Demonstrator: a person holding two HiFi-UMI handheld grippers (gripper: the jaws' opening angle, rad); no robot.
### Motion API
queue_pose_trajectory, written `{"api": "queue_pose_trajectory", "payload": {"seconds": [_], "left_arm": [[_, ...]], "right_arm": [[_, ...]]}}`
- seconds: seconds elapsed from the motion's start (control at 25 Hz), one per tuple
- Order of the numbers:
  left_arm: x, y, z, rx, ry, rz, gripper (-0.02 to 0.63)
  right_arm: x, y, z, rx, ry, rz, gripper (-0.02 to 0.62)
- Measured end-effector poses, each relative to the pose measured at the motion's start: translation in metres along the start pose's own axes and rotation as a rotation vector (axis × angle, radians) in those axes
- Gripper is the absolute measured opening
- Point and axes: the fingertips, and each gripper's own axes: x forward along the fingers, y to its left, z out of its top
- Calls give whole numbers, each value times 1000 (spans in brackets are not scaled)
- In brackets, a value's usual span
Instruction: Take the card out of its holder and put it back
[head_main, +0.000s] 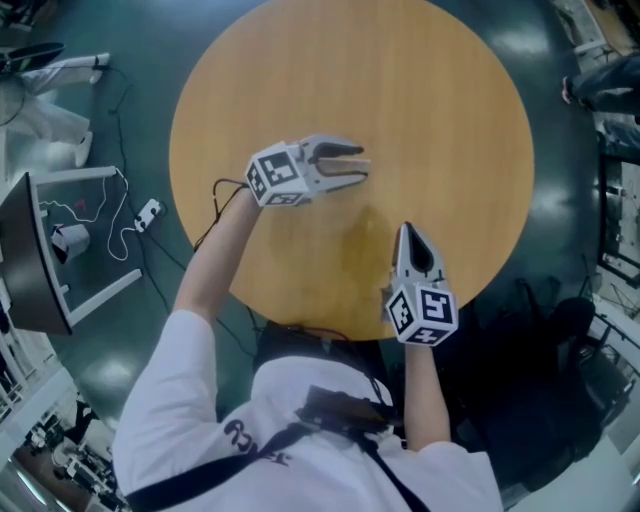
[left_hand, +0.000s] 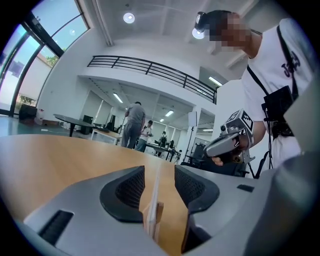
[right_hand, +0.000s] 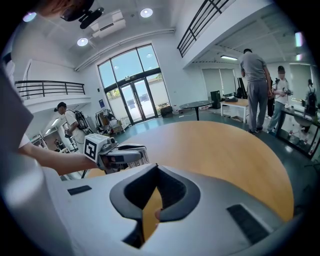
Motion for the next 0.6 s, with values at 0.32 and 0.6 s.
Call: {"api": "queue_pose_trajectory", "payload": {"seconds": [0.32, 0.6], "left_arm": [[6, 2, 1, -8, -15, -9, 97], [5, 5, 4, -27, -21, -30, 40]], "right_arm": [[-1, 3, -2, 1, 0, 2, 17], [1, 4, 1, -9, -1, 1, 17]]}}
